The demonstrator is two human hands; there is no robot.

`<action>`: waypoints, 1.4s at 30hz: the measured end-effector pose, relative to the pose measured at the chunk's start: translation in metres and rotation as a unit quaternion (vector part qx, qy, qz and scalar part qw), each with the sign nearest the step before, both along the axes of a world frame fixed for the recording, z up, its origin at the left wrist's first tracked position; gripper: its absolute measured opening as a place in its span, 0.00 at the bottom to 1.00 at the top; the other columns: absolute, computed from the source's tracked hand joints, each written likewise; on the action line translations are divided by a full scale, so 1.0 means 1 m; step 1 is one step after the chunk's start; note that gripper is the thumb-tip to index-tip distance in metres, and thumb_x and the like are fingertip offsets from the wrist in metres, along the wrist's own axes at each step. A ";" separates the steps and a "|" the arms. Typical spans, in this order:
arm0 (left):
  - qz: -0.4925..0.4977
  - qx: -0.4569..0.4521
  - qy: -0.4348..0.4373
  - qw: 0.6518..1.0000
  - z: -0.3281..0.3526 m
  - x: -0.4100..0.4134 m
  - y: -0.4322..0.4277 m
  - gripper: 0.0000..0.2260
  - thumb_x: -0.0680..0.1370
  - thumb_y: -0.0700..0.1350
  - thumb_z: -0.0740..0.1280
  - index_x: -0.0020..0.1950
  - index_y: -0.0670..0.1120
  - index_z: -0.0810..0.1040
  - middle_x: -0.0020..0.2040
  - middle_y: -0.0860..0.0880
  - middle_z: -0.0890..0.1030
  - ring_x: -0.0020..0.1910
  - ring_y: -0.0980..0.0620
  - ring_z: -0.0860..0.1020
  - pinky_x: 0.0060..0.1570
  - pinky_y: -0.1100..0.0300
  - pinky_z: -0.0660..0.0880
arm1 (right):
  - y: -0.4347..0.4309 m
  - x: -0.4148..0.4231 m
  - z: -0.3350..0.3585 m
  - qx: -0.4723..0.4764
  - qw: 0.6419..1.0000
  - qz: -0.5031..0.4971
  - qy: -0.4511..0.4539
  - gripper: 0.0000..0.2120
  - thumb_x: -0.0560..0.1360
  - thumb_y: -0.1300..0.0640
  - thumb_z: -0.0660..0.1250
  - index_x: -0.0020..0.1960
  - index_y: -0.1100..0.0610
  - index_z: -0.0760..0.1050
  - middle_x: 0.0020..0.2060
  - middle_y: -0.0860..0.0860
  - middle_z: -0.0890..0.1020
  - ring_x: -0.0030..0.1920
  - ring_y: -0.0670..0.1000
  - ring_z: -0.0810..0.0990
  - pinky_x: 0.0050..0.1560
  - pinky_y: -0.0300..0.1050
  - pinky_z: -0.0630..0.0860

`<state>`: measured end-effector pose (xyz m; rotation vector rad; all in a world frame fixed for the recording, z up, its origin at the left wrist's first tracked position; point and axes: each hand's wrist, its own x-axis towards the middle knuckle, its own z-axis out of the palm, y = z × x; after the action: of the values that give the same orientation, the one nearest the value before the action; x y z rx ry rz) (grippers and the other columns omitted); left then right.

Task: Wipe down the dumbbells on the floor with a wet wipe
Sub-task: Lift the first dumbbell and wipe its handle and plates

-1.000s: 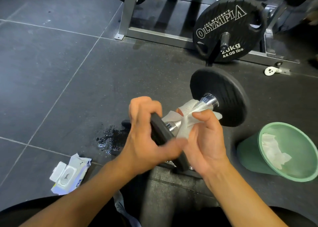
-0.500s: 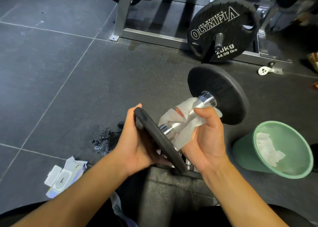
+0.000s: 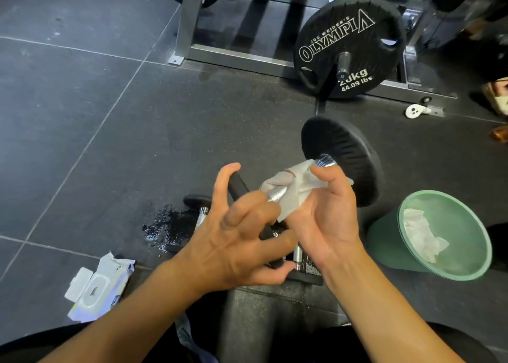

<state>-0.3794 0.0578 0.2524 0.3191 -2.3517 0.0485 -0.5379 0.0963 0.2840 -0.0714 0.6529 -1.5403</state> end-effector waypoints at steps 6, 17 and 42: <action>0.020 0.467 0.169 0.868 0.013 0.002 -0.008 0.21 0.64 0.55 0.75 0.45 0.52 0.67 0.46 0.48 0.69 0.45 0.48 0.67 0.51 0.49 0.70 | 0.001 0.000 0.005 -0.032 0.999 0.011 0.037 0.13 0.73 0.56 0.58 0.36 0.58 0.77 0.34 0.56 0.77 0.39 0.57 0.77 0.49 0.55 0.71; 0.024 0.907 0.301 0.293 0.011 -0.006 -0.014 0.23 0.69 0.67 0.70 0.41 0.47 0.73 0.41 0.43 0.75 0.45 0.42 0.76 0.56 0.44 0.76 | 0.005 0.001 0.015 -0.065 0.997 0.017 -0.028 0.04 0.71 0.58 0.64 0.42 0.57 0.75 0.36 0.54 0.78 0.39 0.55 0.81 0.47 0.54 0.80; 0.048 0.951 0.237 0.195 0.011 -0.008 -0.016 0.27 0.72 0.70 0.66 0.45 0.45 0.79 0.41 0.43 0.81 0.43 0.41 0.81 0.63 0.22 0.70 | 0.003 -0.008 0.007 -0.061 0.996 0.016 -0.068 0.05 0.67 0.62 0.54 0.41 0.54 0.63 0.35 0.50 0.67 0.38 0.49 0.71 0.53 0.49 0.67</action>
<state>-0.3871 0.0420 0.2630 1.2172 -0.2902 -2.5026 -0.5459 0.0991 0.2908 -0.0679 0.4476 -1.5387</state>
